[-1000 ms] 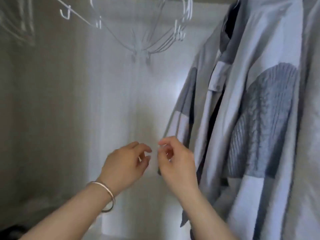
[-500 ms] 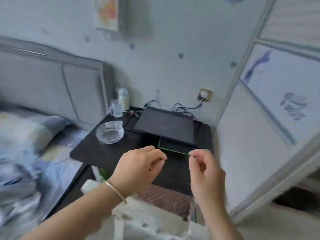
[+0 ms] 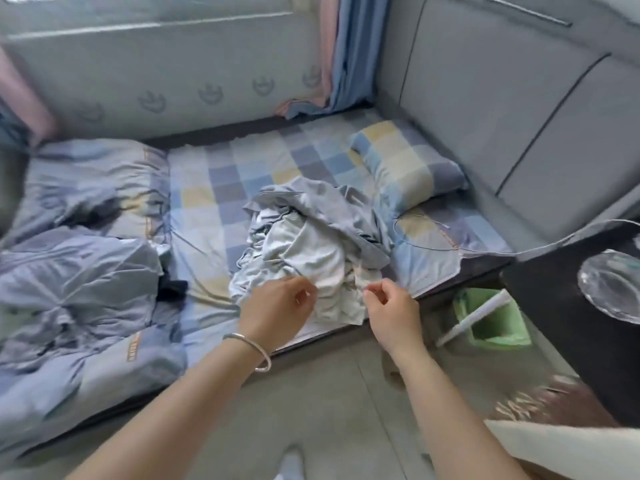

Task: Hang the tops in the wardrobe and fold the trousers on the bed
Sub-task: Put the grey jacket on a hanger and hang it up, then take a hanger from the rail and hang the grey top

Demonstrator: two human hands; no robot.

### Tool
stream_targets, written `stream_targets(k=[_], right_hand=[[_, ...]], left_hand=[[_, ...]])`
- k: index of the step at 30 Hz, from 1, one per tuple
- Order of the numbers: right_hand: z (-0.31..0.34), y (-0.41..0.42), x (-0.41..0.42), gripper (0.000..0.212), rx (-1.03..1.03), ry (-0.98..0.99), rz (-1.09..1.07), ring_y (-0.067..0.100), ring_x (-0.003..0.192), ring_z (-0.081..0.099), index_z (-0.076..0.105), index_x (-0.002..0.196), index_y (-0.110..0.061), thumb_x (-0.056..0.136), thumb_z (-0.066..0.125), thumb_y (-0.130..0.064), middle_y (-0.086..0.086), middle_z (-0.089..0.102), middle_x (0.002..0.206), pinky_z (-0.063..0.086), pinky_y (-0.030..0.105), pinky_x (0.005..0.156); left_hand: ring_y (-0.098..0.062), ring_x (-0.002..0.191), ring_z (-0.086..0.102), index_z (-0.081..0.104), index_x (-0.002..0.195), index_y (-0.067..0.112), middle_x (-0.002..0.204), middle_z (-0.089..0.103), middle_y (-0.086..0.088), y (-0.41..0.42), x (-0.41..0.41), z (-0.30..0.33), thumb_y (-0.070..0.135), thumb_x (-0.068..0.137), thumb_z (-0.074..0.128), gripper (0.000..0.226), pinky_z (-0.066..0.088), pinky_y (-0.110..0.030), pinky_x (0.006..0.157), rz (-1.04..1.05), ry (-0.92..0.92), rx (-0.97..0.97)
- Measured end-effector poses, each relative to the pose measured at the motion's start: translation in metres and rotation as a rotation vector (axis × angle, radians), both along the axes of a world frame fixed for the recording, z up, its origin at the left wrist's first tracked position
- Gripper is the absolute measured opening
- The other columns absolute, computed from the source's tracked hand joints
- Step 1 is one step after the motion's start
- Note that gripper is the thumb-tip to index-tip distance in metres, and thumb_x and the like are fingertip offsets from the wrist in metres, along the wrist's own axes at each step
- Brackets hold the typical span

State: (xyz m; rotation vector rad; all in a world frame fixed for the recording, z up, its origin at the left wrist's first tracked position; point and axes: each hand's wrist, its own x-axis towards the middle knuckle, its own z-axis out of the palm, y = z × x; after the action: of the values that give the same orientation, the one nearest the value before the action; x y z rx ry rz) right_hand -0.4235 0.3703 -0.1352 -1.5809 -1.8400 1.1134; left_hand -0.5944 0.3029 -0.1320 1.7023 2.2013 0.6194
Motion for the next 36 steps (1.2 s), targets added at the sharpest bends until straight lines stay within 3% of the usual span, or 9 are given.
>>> stream_targets(k=[4, 7, 10, 14, 18, 24, 29, 32, 36], right_hand=[[-0.029, 0.035, -0.060, 0.011, -0.060, -0.056, 0.058, 0.020, 0.077, 0.056, 0.065, 0.084, -0.013, 0.088, 0.056, -0.019, -0.002, 0.060, 0.073, 0.036, 0.025, 0.064], [-0.047, 0.074, -0.085, 0.011, -0.101, -0.101, 0.095, 0.017, 0.075, 0.053, 0.063, 0.082, -0.018, 0.089, 0.055, -0.020, -0.009, 0.057, 0.070, 0.036, 0.026, 0.059], [-0.076, 0.120, -0.106, 0.011, -0.146, -0.153, 0.117, 0.015, 0.074, 0.052, 0.061, 0.081, -0.020, 0.090, 0.054, -0.021, -0.009, 0.057, 0.071, 0.036, 0.023, 0.057], [-0.121, 0.186, -0.133, 0.010, -0.249, -0.230, 0.174, 0.014, 0.075, 0.051, 0.060, 0.084, -0.021, 0.091, 0.053, -0.023, -0.009, 0.056, 0.074, 0.035, 0.016, 0.054], [-0.168, 0.252, -0.160, 0.013, -0.351, -0.339, 0.265, 0.020, 0.084, 0.057, 0.063, 0.089, -0.019, 0.090, 0.050, -0.023, -0.003, 0.062, 0.084, 0.040, 0.027, 0.064], [-0.254, 0.355, -0.217, 0.021, -0.321, -0.495, 0.299, 0.026, 0.093, 0.060, 0.065, 0.096, -0.023, 0.087, 0.047, -0.021, 0.005, 0.066, 0.099, 0.050, 0.034, 0.077], [-0.332, 0.393, -0.258, 0.031, -0.254, -0.611, 0.397, 0.025, 0.115, 0.049, 0.063, 0.111, -0.021, 0.089, 0.042, -0.017, 0.004, 0.055, 0.122, 0.041, 0.033, 0.093], [-0.366, 0.419, -0.278, 0.034, -0.143, -0.608, 0.323, 0.025, 0.123, 0.040, 0.055, 0.121, -0.017, 0.089, 0.044, -0.015, 0.006, 0.048, 0.130, 0.034, 0.033, 0.100], [-0.397, 0.453, -0.293, 0.042, 0.024, -0.707, 0.195, 0.027, 0.123, 0.037, 0.046, 0.126, -0.014, 0.085, 0.053, -0.018, 0.008, 0.042, 0.130, 0.034, 0.036, 0.098]], left_hand=[[-0.019, 0.085, 0.062, 0.069, 0.093, 0.028, 0.086, 0.068, 0.006, 0.024, -0.065, -0.028, 0.040, 0.076, 0.039, 0.036, 0.049, -0.031, 0.072, 0.098, -0.025, -0.088], [-0.018, 0.088, 0.062, 0.068, 0.094, 0.028, 0.088, 0.067, 0.006, 0.053, -0.095, -0.053, 0.037, 0.082, 0.044, 0.028, 0.049, -0.033, 0.075, 0.135, -0.041, -0.171], [-0.020, 0.090, 0.062, 0.068, 0.095, 0.029, 0.091, 0.068, 0.005, 0.089, -0.122, -0.084, 0.030, 0.087, 0.054, 0.016, 0.049, -0.034, 0.076, 0.191, -0.055, -0.242], [-0.020, 0.091, 0.061, 0.070, 0.096, 0.027, 0.094, 0.069, 0.005, 0.142, -0.151, -0.120, 0.025, 0.088, 0.054, 0.017, 0.047, -0.030, 0.074, 0.298, -0.104, -0.309], [-0.021, 0.093, 0.062, 0.070, 0.099, 0.027, 0.094, 0.070, 0.003, 0.198, -0.180, -0.148, 0.023, 0.088, 0.054, 0.019, 0.045, -0.029, 0.073, 0.400, -0.141, -0.379], [-0.023, 0.093, 0.062, 0.070, 0.096, 0.026, 0.093, 0.070, 0.002, 0.285, -0.229, -0.217, 0.024, 0.088, 0.055, 0.017, 0.043, -0.029, 0.071, 0.438, -0.124, -0.382], [-0.019, 0.094, 0.062, 0.068, 0.097, 0.027, 0.099, 0.068, 0.004, 0.317, -0.240, -0.300, 0.024, 0.088, 0.053, 0.018, 0.048, -0.031, 0.077, 0.339, -0.143, -0.579], [-0.022, 0.098, 0.060, 0.068, 0.098, 0.025, 0.097, 0.069, 0.002, 0.338, -0.259, -0.336, 0.023, 0.088, 0.053, 0.018, 0.048, -0.032, 0.082, 0.388, -0.156, -0.620], [-0.022, 0.106, 0.055, 0.067, 0.103, 0.027, 0.103, 0.068, 0.002, 0.371, -0.275, -0.364, 0.021, 0.089, 0.048, 0.024, 0.043, -0.030, 0.086, 0.386, -0.130, -0.610]])
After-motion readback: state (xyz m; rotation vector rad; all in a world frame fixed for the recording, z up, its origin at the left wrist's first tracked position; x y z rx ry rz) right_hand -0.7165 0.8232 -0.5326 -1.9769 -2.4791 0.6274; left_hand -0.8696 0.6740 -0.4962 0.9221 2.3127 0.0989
